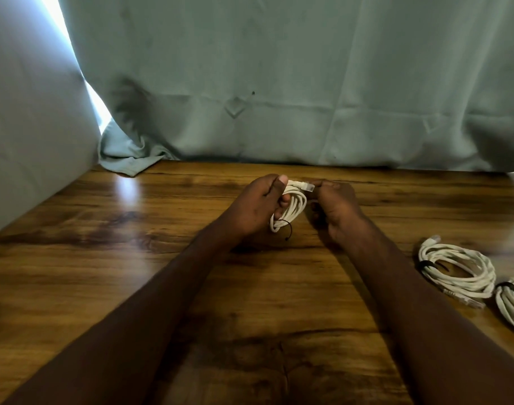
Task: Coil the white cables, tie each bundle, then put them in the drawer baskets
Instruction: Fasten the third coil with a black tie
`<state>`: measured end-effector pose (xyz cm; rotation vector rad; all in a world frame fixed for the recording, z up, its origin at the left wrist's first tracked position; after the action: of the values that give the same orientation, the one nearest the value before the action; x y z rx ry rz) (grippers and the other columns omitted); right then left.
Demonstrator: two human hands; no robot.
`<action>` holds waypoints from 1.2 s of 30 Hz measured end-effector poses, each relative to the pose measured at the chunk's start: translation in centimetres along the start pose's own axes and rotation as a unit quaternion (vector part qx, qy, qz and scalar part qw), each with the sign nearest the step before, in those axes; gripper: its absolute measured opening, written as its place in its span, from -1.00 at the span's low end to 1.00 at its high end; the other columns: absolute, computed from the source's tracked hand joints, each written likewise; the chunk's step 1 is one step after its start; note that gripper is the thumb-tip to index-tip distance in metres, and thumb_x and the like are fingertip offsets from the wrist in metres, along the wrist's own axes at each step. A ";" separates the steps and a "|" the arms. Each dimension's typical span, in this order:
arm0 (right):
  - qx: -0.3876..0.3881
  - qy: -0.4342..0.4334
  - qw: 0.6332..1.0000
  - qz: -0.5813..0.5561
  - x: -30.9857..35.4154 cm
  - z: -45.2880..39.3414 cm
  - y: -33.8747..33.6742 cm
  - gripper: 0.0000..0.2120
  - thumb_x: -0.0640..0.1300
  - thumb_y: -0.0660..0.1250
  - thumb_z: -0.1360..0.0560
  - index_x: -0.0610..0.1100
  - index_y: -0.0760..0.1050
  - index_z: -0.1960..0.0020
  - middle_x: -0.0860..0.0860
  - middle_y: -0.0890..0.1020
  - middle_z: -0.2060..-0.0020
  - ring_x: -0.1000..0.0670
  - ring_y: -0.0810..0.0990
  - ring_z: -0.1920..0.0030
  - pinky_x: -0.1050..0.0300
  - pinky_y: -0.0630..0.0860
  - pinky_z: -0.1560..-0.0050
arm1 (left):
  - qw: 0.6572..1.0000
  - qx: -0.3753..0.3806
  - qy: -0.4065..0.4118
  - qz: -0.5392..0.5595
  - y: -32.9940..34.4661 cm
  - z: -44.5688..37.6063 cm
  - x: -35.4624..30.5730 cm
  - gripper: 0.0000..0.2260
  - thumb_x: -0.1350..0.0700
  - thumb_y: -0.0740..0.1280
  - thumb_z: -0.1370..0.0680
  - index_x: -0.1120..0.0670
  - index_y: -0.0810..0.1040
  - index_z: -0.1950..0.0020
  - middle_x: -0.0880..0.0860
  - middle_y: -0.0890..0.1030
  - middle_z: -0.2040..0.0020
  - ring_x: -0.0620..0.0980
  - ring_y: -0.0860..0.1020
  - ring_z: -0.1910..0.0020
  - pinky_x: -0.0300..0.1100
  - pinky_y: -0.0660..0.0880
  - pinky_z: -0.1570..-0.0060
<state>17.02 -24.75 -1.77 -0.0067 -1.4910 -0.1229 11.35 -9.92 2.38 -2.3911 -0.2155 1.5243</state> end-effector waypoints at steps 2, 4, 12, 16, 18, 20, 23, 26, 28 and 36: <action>0.003 0.004 1.000 -0.002 -0.2 0.0 0.3 -0.86 -0.28 0.48 -0.51 -0.16 0.73 -0.04 -0.06 0.74 0.20 0.08 0.54 0.36 0.28 0.37 0.53 | 1.000 -0.012 -0.009 0.009 -0.4 -0.1 0.2 -0.66 0.03 0.07 -0.76 0.24 0.46 0.00 0.11 0.48 0.22 0.06 0.42 0.33 -0.12 0.43 0.32; 0.010 0.010 1.000 -0.015 -0.4 0.1 0.7 -0.85 -0.27 0.48 -0.51 -0.16 0.72 -0.07 -0.08 0.76 0.16 0.10 0.56 0.37 0.29 0.36 0.54 | 1.000 -0.024 -0.012 0.008 -0.7 0.0 0.2 -0.67 0.03 0.07 -0.76 0.25 0.45 -0.03 0.10 0.47 0.22 -0.03 0.41 0.37 -0.15 0.43 0.37; 0.047 0.056 0.993 -0.091 -1.8 -0.8 1.6 -0.83 -0.25 0.40 -0.54 -0.17 0.71 -0.09 -0.07 0.74 0.20 0.08 0.56 0.39 0.22 0.37 0.47 | 0.998 -0.026 -0.049 0.031 -1.2 -0.2 1.2 -0.85 0.05 0.16 -0.74 0.07 0.25 -0.23 0.09 0.48 0.23 -0.17 0.45 0.45 -0.21 0.43 0.39; 0.052 0.072 0.990 -0.106 -1.9 -0.6 1.6 -0.86 -0.23 0.39 -0.56 -0.13 0.71 -0.05 -0.04 0.71 0.22 0.13 0.54 0.41 0.25 0.40 0.45 | 0.978 -0.038 -0.132 0.155 -0.9 0.2 2.4 -0.84 0.05 0.16 -0.74 0.13 0.37 -0.20 0.07 0.45 0.27 -0.15 0.43 0.47 -0.24 0.42 0.45; 0.042 0.067 0.991 -0.110 -1.7 -0.3 1.4 -0.89 -0.23 0.42 -0.55 -0.13 0.70 -0.04 -0.03 0.71 0.25 0.11 0.54 0.40 0.23 0.40 0.44 | 0.964 -0.016 -0.155 0.216 -0.1 0.4 2.5 -0.78 0.07 0.13 -0.75 0.19 0.46 -0.10 0.05 0.42 0.33 -0.11 0.39 0.47 -0.26 0.39 0.49; 0.040 0.050 0.992 -0.113 -1.3 -0.1 1.5 -0.84 -0.27 0.43 -0.54 -0.16 0.70 -0.10 -0.03 0.70 0.29 0.08 0.53 0.39 0.23 0.37 0.46 | 0.961 -0.022 -0.162 0.222 -0.1 0.3 2.7 -0.76 0.08 0.14 -0.75 0.19 0.50 -0.04 0.04 0.41 0.35 -0.11 0.39 0.50 -0.27 0.37 0.51; 0.012 -0.037 0.998 -0.054 0.4 0.1 1.3 -0.75 -0.35 0.39 -0.54 -0.11 0.68 -0.14 -0.05 0.77 0.12 0.04 0.65 0.26 0.21 0.50 0.42 | 0.959 -0.069 -0.169 0.216 -0.9 0.1 3.1 -0.74 0.10 0.15 -0.74 0.18 0.49 0.06 0.06 0.42 0.36 -0.08 0.37 0.52 -0.27 0.30 0.51; -0.091 -0.301 0.940 0.131 5.3 2.4 0.4 -0.72 -0.34 0.34 -0.53 -0.02 0.68 -0.07 0.06 0.72 0.01 0.10 0.68 0.02 0.07 0.64 -0.02 | 0.959 -0.088 -0.171 0.210 -1.8 -0.2 3.8 -0.68 0.12 0.13 -0.74 0.14 0.45 0.19 0.07 0.39 0.39 -0.07 0.29 0.52 -0.27 0.20 0.51; -0.031 -0.431 0.885 0.172 7.6 5.2 2.4 -0.69 -0.38 0.33 -0.49 -0.01 0.66 -0.02 0.05 0.66 0.00 0.12 0.63 0.03 0.13 0.60 0.02 | 0.953 -0.106 -0.178 0.222 -2.6 -0.2 4.2 -0.68 0.14 0.13 -0.73 0.15 0.44 0.20 0.06 0.39 0.42 -0.07 0.28 0.54 -0.29 0.20 0.52; 0.207 -0.493 0.762 0.364 4.5 8.2 9.5 -0.80 -0.21 0.51 -0.49 0.04 0.75 -0.04 0.23 0.56 0.09 0.10 0.55 0.11 0.09 0.51 0.11 | 0.917 -0.204 -0.205 0.276 -6.4 0.3 6.5 -0.70 0.20 0.14 -0.71 0.25 0.49 0.16 0.10 0.44 0.47 -0.01 0.37 0.57 -0.24 0.36 0.47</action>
<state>9.99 -14.97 4.02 -0.3412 -2.4256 1.0002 14.03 -1.97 -1.23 -2.5391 0.0805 2.4578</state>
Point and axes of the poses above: each hand's wrist, its own z-axis away from the middle knuckle, its own y-axis out of the palm, x = y × z, the point moved 10 cm from there along -z, towards the middle knuckle
